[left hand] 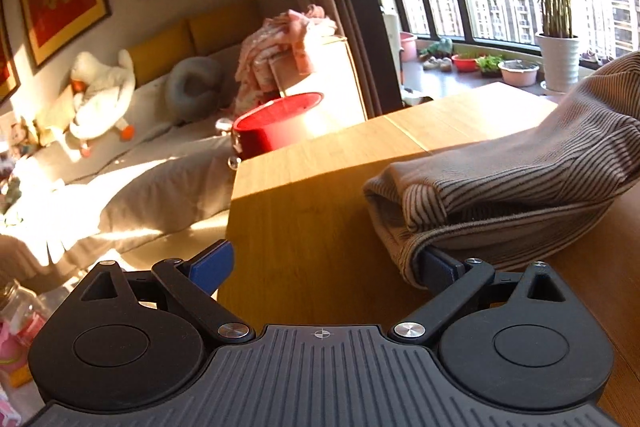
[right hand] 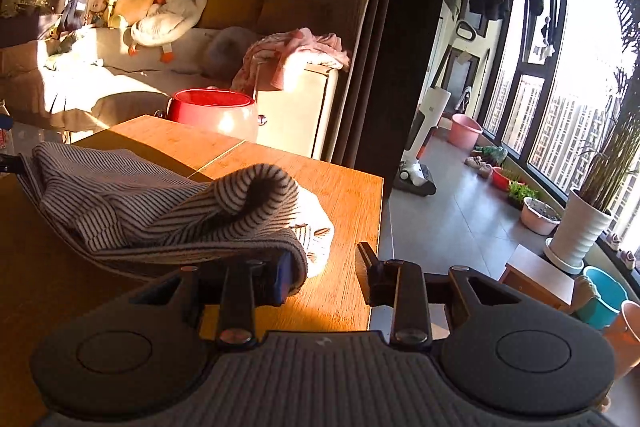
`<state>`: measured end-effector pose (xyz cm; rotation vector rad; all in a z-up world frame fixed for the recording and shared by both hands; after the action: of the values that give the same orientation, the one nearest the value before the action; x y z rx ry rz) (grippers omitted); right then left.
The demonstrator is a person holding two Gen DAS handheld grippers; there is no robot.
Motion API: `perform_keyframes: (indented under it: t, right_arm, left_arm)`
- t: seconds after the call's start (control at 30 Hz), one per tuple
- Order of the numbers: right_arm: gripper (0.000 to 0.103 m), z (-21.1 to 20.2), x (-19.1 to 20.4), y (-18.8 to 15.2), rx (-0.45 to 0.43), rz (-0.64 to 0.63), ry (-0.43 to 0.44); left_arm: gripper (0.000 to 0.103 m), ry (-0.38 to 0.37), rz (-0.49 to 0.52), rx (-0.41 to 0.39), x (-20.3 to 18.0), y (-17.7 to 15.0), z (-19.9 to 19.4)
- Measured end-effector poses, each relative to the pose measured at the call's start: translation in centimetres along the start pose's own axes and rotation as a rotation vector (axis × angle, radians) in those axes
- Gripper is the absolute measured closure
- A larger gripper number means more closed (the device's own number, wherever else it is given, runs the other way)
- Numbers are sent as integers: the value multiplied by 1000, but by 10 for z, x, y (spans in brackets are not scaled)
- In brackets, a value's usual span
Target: Fold clothes
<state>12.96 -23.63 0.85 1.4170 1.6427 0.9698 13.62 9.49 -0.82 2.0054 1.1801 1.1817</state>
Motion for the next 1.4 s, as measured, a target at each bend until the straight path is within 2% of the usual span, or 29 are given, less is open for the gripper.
perform_keyframes:
  t: [0.1,0.2,0.37,0.43,0.5,0.57,0.67,0.77,0.87,0.97,1.07,1.17,1.27,1.33,1.4]
  right_arm:
    - [71,4,1,-3,8,-18,-22]
    - [72,5,1,-6,8,17,-22]
    - [76,-17,3,4,-26,76,15]
    - [76,-25,2,-8,5,38,-8]
    - [67,-29,1,-30,61,-21,-34]
    - [67,-34,-4,-59,122,-75,-85]
    - [67,-42,-23,-76,152,-32,-121]
    - [66,-51,-37,-68,120,44,-120]
    - [66,-57,-33,-47,63,116,-60]
    - [66,-56,-12,-19,0,165,59]
    - [66,-33,15,4,-18,175,155]
    - [66,3,29,6,26,168,175]
    - [68,39,35,-16,131,178,169]
    - [68,41,39,-36,171,173,161]
    - [68,27,48,-50,176,162,177]
  left_arm:
    - [4,9,3,0,3,1,5]
    - [4,18,-8,-14,7,2,4]
    - [4,19,-49,-59,20,15,-10]
    - [4,2,-44,-36,21,12,-14]
    - [4,-72,-22,21,15,3,-18]
    - [3,-129,28,64,4,-6,-24]
    - [4,-168,87,66,-9,-8,-33]
    - [4,-204,53,35,-12,4,-43]
    - [3,-274,-4,-1,-22,22,-49]
    - [3,-399,-55,-20,-50,38,-47]
    - [3,-578,-144,28,-88,39,-31]
    - [3,-639,-181,92,-114,30,-8]
    - [4,-602,-215,142,-110,19,19]
    - [6,-556,-230,142,-95,17,34]
    - [7,-479,-208,127,-81,18,42]
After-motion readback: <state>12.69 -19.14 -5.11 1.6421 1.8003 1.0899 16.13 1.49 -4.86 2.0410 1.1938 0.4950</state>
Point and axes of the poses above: each gripper's, at about its wrist camera, not at the fingertips, and z roughly the way its jaws point, x to its left, y to its top, the point moved 9 cm from there along z, roughly the way its jaws point, and after that the axes turned 9 degrees about z, right-handed, at the moved point
